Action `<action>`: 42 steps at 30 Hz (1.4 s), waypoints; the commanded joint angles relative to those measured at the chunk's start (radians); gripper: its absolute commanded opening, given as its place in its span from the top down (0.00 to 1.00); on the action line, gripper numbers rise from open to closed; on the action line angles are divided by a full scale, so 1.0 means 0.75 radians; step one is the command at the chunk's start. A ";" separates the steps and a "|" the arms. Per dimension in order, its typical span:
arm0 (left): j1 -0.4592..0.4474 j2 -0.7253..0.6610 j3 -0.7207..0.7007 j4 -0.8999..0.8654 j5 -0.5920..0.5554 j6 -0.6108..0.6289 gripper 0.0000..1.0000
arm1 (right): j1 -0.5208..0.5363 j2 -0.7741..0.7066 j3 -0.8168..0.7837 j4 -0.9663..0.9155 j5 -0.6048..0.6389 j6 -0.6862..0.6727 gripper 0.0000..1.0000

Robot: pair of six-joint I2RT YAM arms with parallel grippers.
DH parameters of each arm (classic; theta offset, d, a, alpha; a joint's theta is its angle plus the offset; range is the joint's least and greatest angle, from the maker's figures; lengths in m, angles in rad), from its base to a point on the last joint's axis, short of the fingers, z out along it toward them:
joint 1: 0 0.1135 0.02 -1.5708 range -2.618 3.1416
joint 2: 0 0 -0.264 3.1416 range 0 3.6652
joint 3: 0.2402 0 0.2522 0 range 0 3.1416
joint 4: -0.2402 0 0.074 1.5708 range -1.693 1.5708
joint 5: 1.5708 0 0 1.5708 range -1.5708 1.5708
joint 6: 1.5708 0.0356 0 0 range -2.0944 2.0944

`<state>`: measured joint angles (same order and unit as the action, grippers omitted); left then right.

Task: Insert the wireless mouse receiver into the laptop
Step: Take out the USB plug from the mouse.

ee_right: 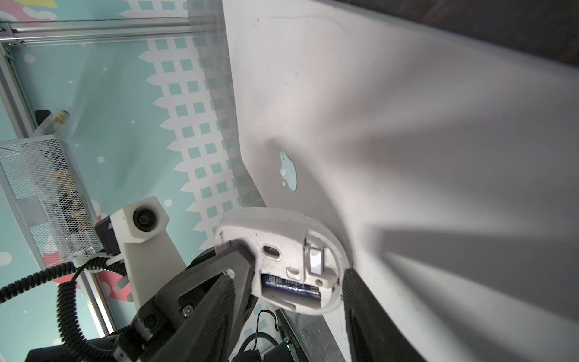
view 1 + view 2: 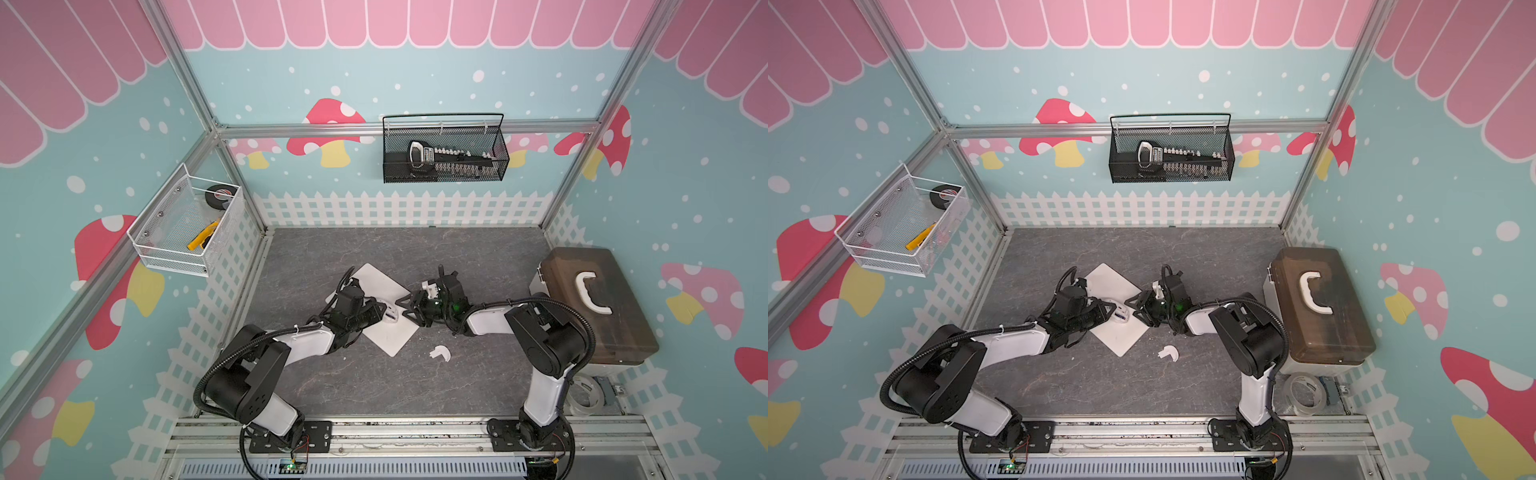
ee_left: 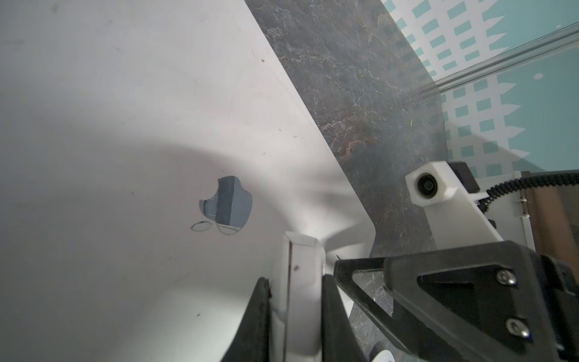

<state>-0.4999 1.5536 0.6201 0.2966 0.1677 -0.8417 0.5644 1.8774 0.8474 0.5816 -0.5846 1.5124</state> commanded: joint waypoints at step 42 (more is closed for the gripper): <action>-0.006 0.037 -0.017 -0.068 -0.052 -0.003 1.00 | 0.076 0.042 0.091 0.029 0.028 -0.038 0.56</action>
<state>-0.4995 1.5551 0.6201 0.3008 0.1490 -0.8417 0.5919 1.9511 0.8864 0.6067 -0.5396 1.4944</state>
